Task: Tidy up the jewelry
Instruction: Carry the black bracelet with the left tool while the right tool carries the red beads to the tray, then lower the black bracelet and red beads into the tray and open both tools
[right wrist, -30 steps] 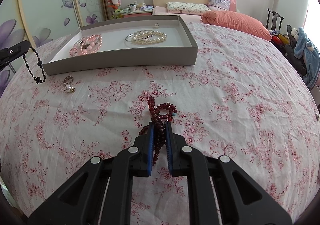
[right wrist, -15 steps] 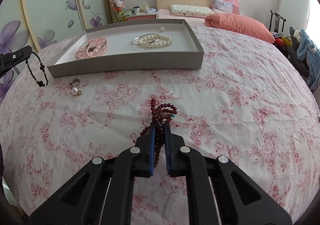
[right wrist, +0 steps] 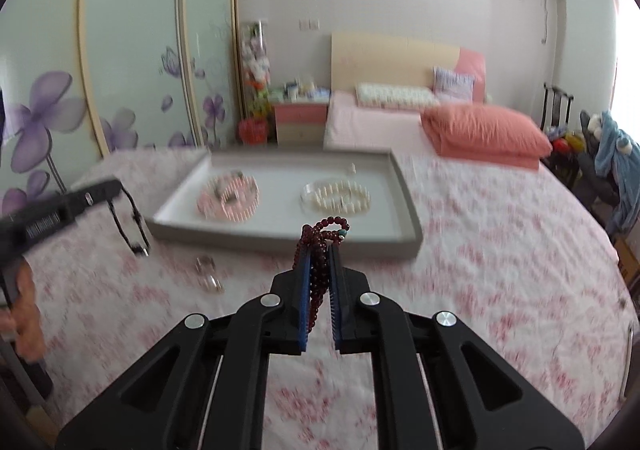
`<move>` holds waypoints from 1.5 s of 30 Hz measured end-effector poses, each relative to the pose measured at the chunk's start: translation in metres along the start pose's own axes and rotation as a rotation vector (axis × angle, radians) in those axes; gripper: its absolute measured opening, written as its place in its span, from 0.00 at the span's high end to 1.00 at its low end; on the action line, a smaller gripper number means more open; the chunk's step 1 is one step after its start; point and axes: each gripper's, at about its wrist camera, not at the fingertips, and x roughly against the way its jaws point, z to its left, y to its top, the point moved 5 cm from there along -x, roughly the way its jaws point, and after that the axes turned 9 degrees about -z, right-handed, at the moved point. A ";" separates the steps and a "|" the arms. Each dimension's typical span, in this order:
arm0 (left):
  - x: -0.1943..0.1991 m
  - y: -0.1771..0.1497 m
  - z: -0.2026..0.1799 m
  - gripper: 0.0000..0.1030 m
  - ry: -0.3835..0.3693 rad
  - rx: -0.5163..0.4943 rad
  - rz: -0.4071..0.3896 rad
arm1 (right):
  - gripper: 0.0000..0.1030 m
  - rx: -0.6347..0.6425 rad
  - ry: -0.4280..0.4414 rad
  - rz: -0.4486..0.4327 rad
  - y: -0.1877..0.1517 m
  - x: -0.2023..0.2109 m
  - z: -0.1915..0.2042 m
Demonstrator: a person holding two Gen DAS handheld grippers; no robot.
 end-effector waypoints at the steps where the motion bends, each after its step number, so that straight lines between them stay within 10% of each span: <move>1: 0.001 0.002 -0.001 0.89 -0.001 0.000 -0.004 | 0.91 0.002 0.001 -0.020 0.007 0.002 0.001; 15: 0.010 0.020 -0.015 0.89 -0.003 -0.031 -0.056 | 0.91 0.024 0.004 -0.195 0.056 0.018 0.011; 45: -0.038 0.054 -0.030 0.89 0.005 -0.080 -0.072 | 0.91 -0.048 0.015 -0.251 0.091 -0.030 -0.008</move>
